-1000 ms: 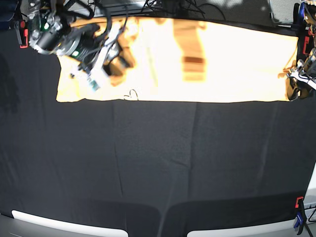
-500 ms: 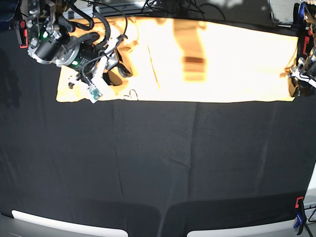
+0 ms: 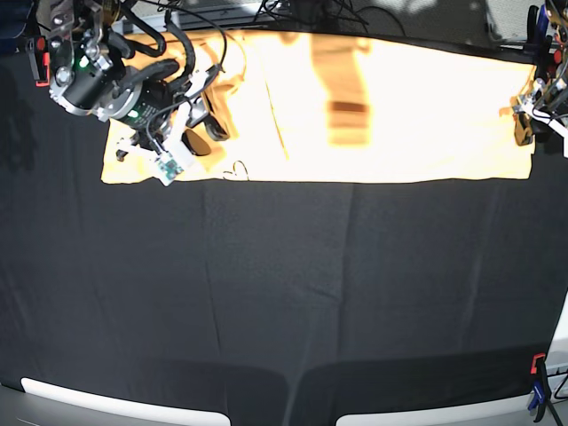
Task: Layout the t-shirt on the table in an organized manner, then fold the t-shirt properly
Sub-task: 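Grasp the end of the folded strip with the right gripper, then move the left gripper to the strip's middle and grasp it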
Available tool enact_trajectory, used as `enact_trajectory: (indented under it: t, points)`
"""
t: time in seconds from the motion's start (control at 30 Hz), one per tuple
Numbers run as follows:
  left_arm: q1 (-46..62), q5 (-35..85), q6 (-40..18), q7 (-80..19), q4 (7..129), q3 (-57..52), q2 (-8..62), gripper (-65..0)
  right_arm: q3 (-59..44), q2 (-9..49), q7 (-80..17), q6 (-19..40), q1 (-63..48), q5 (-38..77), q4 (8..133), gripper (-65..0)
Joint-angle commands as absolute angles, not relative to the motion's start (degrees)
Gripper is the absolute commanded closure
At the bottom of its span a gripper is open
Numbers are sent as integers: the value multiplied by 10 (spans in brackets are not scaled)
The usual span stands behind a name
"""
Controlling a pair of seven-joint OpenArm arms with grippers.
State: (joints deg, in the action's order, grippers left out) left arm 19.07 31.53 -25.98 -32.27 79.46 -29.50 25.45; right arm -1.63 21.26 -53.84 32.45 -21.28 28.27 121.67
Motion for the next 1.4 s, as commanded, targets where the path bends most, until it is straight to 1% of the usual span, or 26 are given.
enact_trajectory:
  t: [0.0, 0.07, 0.13, 0.3, 0.4, 0.43, 0.47, 0.5, 0.57, 0.6, 0.63, 0.67, 0.73, 0.9, 0.97, 1.07, 1.17, 1.27, 1.37]
  points:
    - [192, 319, -262, -335, 802, -300, 265, -267, -19, 217, -527, 323, -210, 287, 1228, -202]
    - [192, 345, -271, -364, 802, -300, 265, -267, -19, 217, -527, 323, -210, 287, 1228, -202]
    - [192, 380, -304, -401, 802, -300, 265, -266, -19, 217, -527, 323, -210, 287, 1228, -202]
    - [192, 459, -359, -477, 802, -300, 265, -260, -19, 217, -527, 323, -209, 287, 1228, -202]
    - [192, 482, -369, -483, 802, -300, 265, -259, -19, 217, -526, 323, -209, 287, 1228, -202]
    - [192, 481, -369, -479, 802, -300, 265, -248, -19, 217, -526, 323, -209, 287, 1228, -202]
    - [192, 481, -369, -471, 802, -300, 265, -228, -19, 217, -526, 323, -210, 287, 1228, -202]
    - [192, 481, -369, -461, 802, -300, 265, -193, -19, 217, -526, 324, -210, 287, 1228, -202]
    - [192, 480, -369, -435, 802, -300, 265, -87, -19, 217, -527, 324, -210, 287, 1228, -202]
    - [192, 477, -369, -421, 802, -300, 265, -17, -19, 217, -527, 324, -210, 287, 1228, -202]
    - [192, 466, -369, -410, 802, -300, 265, 0, -19, 217, -527, 324, -210, 286, 1228, -202]
    - [191, 448, -366, -399, 802, -300, 265, 0, -19, 217, -527, 324, -210, 286, 1228, -202]
    - [189, 398, -336, -374, 802, -300, 266, 0, -19, 217, -526, 324, -209, 286, 1228, -202]
    - [189, 236, -192, -288, 802, -300, 270, 0, -19, 217, -514, 324, -209, 266, 1228, -202]
    - [189, 196, -156, -284, 802, -300, 274, 0, -19, 217, -514, 324, -210, 249, 1228, -202]
    - [189, 166, -140, -291, 810, -300, 278, 0, -19, 218, -512, 324, -209, 211, 1228, -202]
    - [193, 154, -128, -319, 848, -300, 277, 0, -20, 217, -508, 323, -209, 160, 1228, -202]
    - [213, 155, -128, -346, 927, -300, 268, 0, -28, 217, -508, 323, -210, 124, 1228, -202]
    - [251, 162, -128, -349, 1025, -300, 238, 0, -47, 217, -507, 323, -210, 120, 1228, -202]
